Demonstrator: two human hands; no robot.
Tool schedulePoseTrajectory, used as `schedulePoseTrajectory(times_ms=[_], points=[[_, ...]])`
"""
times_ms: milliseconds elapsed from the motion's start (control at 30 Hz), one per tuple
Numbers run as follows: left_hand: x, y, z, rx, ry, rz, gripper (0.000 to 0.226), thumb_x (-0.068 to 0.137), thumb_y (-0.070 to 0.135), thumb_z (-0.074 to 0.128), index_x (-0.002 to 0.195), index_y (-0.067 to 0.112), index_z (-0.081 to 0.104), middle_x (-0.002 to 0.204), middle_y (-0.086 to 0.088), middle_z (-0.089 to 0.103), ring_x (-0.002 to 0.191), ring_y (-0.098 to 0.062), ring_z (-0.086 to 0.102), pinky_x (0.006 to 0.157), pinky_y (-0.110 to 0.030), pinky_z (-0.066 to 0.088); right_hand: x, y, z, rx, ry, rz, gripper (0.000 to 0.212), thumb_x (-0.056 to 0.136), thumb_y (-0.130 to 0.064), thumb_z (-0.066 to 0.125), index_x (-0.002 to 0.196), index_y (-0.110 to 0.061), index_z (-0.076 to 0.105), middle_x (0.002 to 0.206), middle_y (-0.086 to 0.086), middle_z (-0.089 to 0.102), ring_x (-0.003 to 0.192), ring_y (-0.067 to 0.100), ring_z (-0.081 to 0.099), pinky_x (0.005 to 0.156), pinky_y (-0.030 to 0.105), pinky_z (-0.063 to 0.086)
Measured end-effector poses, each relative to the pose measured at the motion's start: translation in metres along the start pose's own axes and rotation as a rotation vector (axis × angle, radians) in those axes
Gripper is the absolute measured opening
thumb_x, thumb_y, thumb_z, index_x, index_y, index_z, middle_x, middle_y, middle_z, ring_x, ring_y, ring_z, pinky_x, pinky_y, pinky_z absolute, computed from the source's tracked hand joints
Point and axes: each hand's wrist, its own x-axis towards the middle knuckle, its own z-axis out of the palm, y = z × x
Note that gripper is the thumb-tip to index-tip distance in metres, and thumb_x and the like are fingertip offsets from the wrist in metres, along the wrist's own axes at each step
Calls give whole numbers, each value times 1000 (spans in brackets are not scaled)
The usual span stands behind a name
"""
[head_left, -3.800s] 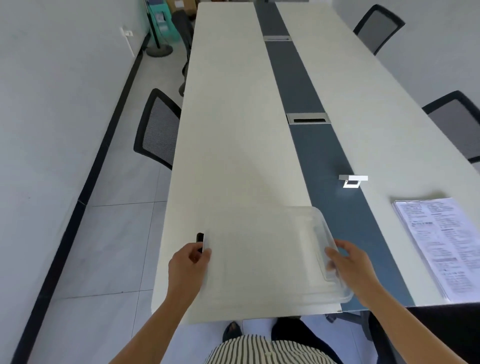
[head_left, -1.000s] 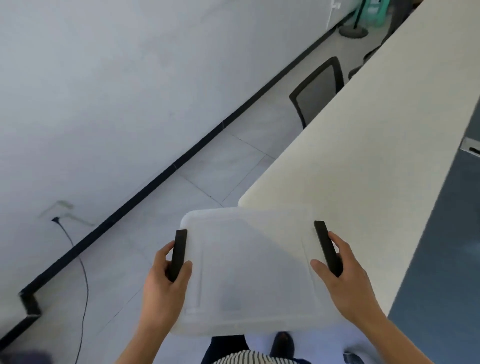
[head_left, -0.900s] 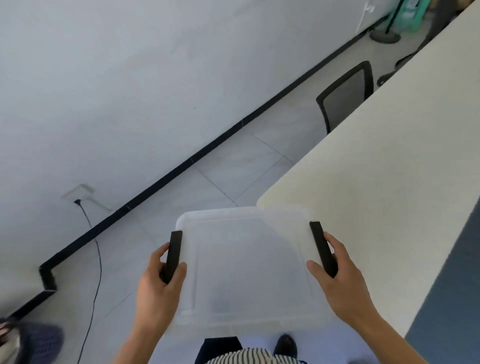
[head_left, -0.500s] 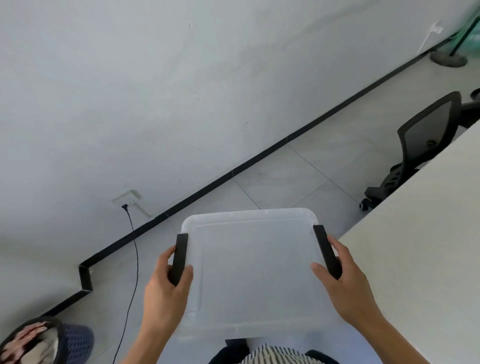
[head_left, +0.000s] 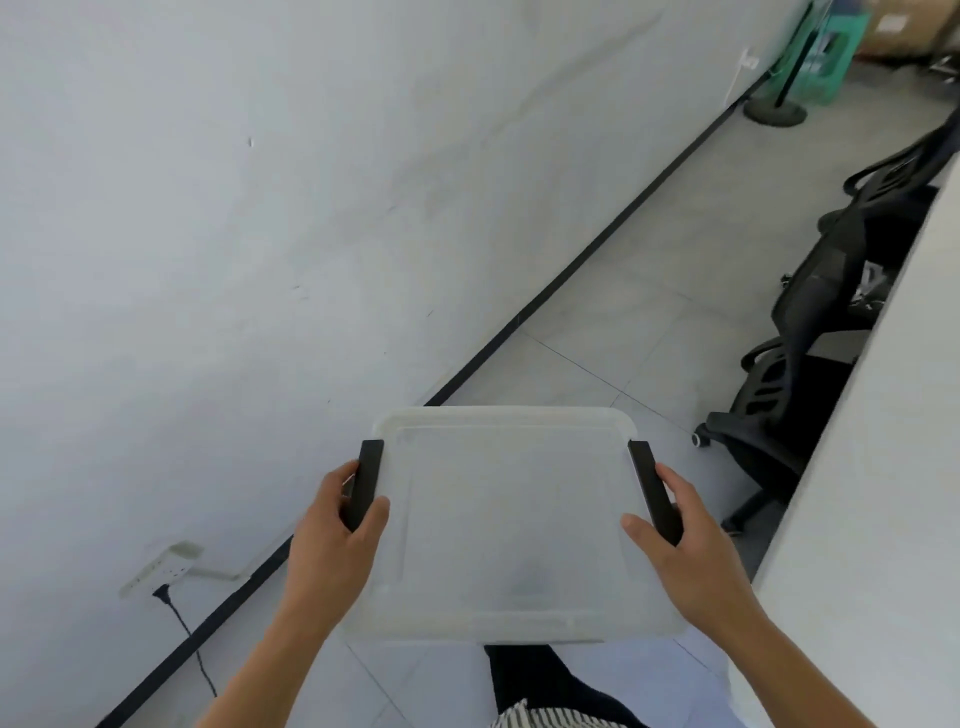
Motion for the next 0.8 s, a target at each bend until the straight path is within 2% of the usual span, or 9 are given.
schedulePoseTrajectory(times_ms=[133,267,433,700,800], points=[[94,60,18,43,-15,34,44,88,22,59,130,25,46,71,-5,57,59,-19,53,53,-29,41,89,-38,-9,6,25,46,65,84,-42,61,141,-37,29,111,-9,56,96,15,55,78,33,42],[175,109,38,74,-43,54,47,88,23,58,133,25,43,73,-3,57,62,-19,55,53,-29,41,174,-76,-25,26,29,35,65,85,-38,62,141,-34,30,113,-8,55,97,16,55,80,34,44],[265,166,72,58,-83,69,45,89,23,57,132,26,44,75,-7,57,63,-21,55,54,-30,43,261,-109,-54,48,76,54,59,86,-35,62,138,-34,34,90,-12,57,78,12,58,63,27,45],[445,277,173,40,-250,191,43,89,21,57,131,24,46,74,-4,56,63,-18,54,56,-27,41,419,-139,-100,103,238,181,59,86,-35,63,138,-33,35,88,-4,58,75,20,59,66,33,48],[507,335,207,57,-333,260,43,89,22,57,131,24,46,77,-3,58,66,-17,56,56,-25,40,470,-158,-124,125,331,246,62,84,-38,64,137,-35,33,85,-1,59,69,20,59,61,32,48]])
